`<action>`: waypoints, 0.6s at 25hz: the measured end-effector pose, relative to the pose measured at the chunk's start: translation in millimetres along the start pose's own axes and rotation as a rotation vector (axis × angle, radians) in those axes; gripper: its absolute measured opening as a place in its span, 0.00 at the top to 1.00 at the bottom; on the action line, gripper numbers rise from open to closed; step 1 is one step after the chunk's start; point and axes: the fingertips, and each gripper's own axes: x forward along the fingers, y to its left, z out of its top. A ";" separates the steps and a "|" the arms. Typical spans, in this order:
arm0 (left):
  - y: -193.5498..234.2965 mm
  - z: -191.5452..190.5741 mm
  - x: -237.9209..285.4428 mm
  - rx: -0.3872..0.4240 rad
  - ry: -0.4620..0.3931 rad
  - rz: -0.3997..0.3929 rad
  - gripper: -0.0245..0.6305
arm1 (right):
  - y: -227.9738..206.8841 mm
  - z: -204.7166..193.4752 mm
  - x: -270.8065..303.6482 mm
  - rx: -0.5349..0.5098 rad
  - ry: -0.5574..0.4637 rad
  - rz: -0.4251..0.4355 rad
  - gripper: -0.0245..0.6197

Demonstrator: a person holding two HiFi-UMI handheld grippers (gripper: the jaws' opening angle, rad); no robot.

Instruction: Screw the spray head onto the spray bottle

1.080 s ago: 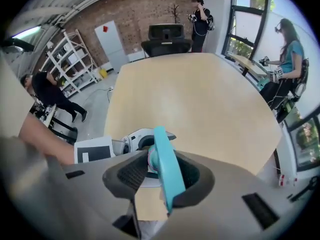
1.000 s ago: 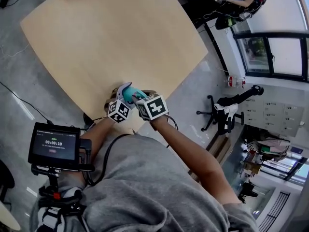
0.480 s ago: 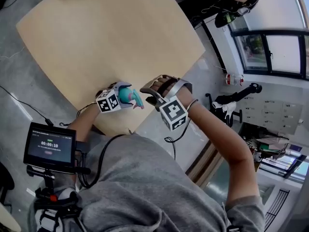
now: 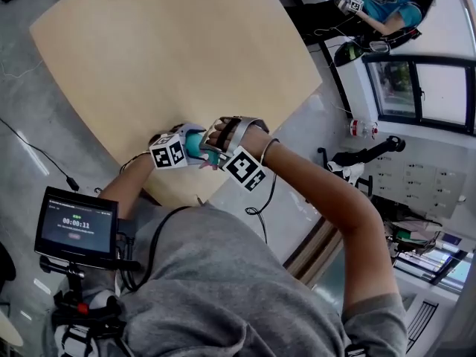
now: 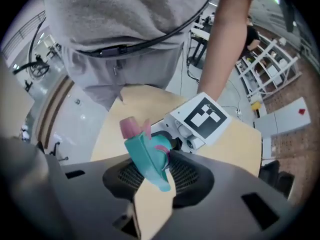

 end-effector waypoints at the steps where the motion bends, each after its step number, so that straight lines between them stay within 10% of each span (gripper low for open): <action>1: 0.0 0.1 0.0 -0.001 -0.001 0.002 0.36 | -0.8 0.2 0.6 0.049 -0.011 0.004 0.76; 9: -0.1 4.2 -0.9 -0.015 -0.030 0.077 0.36 | -5.4 -4.7 4.3 0.680 0.005 0.091 0.76; 15: 10.0 11.9 -2.7 -0.068 -0.078 0.278 0.36 | -5.3 -21.1 -2.5 1.806 -0.192 0.107 0.76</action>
